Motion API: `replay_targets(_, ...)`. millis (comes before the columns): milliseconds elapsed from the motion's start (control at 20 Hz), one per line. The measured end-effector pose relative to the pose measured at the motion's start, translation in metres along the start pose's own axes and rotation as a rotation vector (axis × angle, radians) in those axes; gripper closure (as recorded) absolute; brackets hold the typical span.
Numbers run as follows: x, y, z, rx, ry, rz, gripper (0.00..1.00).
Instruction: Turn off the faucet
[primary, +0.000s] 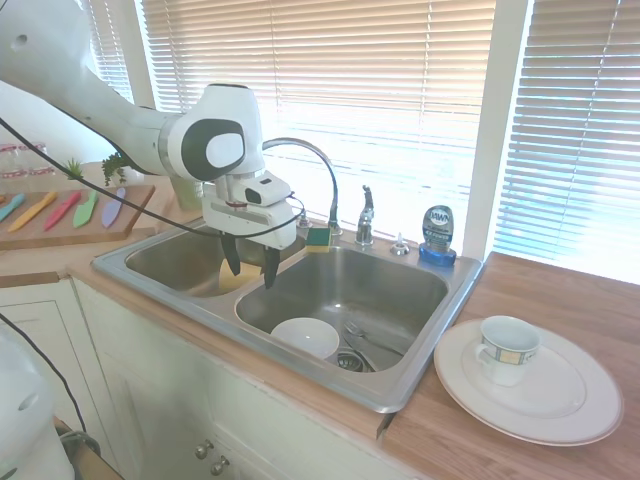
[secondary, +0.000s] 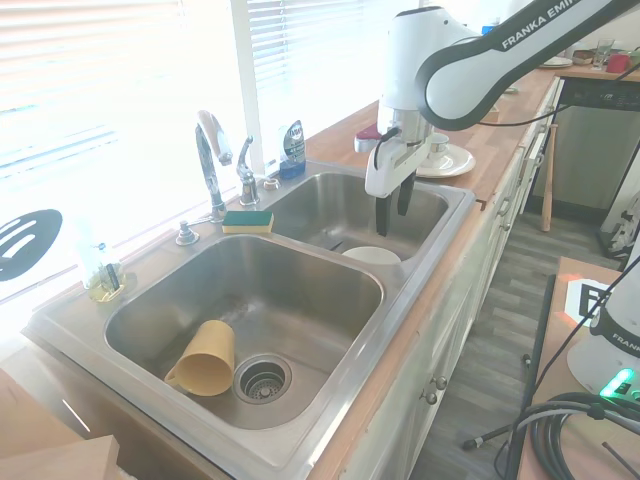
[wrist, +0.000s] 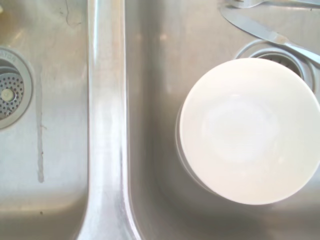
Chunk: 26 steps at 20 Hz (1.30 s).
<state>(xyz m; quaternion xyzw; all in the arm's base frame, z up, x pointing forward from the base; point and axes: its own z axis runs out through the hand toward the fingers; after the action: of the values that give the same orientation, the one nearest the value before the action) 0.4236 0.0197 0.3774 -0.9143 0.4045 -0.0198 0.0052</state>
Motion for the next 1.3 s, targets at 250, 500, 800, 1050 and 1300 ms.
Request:
replay_targets(250, 0.006, 0.002, 0.0, 0.013, 0.008, 0.005, 1.0)
replay_targets(500, 0.01, 0.002, 0.005, 0.018, 0.01, 0.012, 1.0)
replay_targets(800, 0.014, 0.003, 0.009, 0.019, 0.01, 0.02, 1.0)
replay_targets(1050, 0.018, 0.006, 0.01, 0.02, 0.01, 0.03, 1.0)
replay_targets(1300, 0.019, 0.007, 0.009, 0.019, 0.015, 0.03, 1.0)
